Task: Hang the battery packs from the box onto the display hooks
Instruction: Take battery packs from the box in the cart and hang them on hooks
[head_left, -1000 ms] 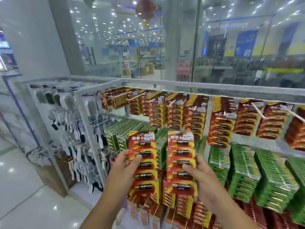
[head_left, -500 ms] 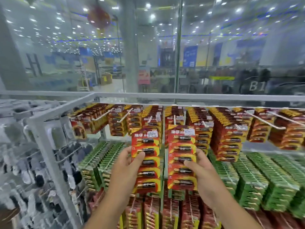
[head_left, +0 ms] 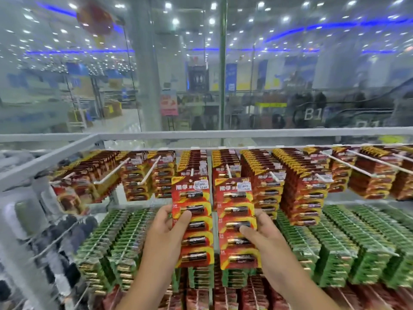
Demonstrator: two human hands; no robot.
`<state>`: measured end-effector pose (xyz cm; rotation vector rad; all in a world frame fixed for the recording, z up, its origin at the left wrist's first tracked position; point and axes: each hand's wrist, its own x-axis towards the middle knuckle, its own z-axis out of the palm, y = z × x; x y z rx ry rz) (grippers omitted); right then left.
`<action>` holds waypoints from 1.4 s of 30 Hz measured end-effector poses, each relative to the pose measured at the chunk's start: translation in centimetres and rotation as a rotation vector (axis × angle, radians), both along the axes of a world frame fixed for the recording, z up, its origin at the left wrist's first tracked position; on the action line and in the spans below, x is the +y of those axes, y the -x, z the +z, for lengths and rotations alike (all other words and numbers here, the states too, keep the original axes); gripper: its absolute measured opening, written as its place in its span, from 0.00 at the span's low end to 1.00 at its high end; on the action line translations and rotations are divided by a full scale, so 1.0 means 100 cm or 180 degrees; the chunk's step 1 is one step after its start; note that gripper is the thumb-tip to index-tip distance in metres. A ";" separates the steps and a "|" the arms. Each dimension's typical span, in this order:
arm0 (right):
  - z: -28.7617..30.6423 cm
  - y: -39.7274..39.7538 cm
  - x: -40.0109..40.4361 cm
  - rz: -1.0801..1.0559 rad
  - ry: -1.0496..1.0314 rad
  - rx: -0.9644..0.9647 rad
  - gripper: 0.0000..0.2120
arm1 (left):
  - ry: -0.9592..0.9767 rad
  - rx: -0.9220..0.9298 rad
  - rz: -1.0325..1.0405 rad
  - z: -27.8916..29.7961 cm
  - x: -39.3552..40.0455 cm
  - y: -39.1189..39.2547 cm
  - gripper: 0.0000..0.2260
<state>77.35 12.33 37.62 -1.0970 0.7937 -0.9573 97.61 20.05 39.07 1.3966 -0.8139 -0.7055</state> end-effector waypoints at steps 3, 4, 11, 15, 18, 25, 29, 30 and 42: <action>-0.009 -0.005 -0.006 -0.0030 -0.0035 0.0088 0.19 | -0.0045 0.0065 -0.0075 -0.002 -0.007 -0.001 0.14; -0.012 -0.006 -0.011 -0.0014 -0.0046 0.0090 0.21 | -0.0055 0.0099 -0.0106 -0.002 -0.008 -0.001 0.11; -0.012 -0.030 -0.036 -0.0524 0.0318 0.0555 0.09 | -0.0170 0.0232 -0.0006 -0.001 -0.040 -0.008 0.14; -0.021 -0.046 -0.055 -0.0843 0.0440 0.0775 0.12 | -0.0220 -0.0046 0.0105 -0.005 -0.057 -0.014 0.16; -0.020 -0.060 -0.067 -0.0983 0.0507 0.0859 0.18 | -0.0238 -0.0261 0.0167 -0.004 -0.067 -0.016 0.11; -0.021 -0.077 -0.093 -0.1114 0.0362 0.0865 0.13 | -0.0127 -0.0365 0.0209 -0.001 -0.081 -0.015 0.10; -0.022 -0.081 -0.099 -0.1144 0.0363 0.0962 0.19 | -0.0055 -0.0291 0.0242 -0.007 -0.087 -0.021 0.10; -0.023 -0.082 -0.099 -0.1128 0.0351 0.0985 0.21 | -0.0052 -0.0265 0.0259 -0.007 -0.087 -0.021 0.10; -0.053 -0.068 -0.070 -0.1122 0.0421 0.1512 0.29 | -0.0260 -0.0383 0.0324 -0.022 -0.052 -0.041 0.18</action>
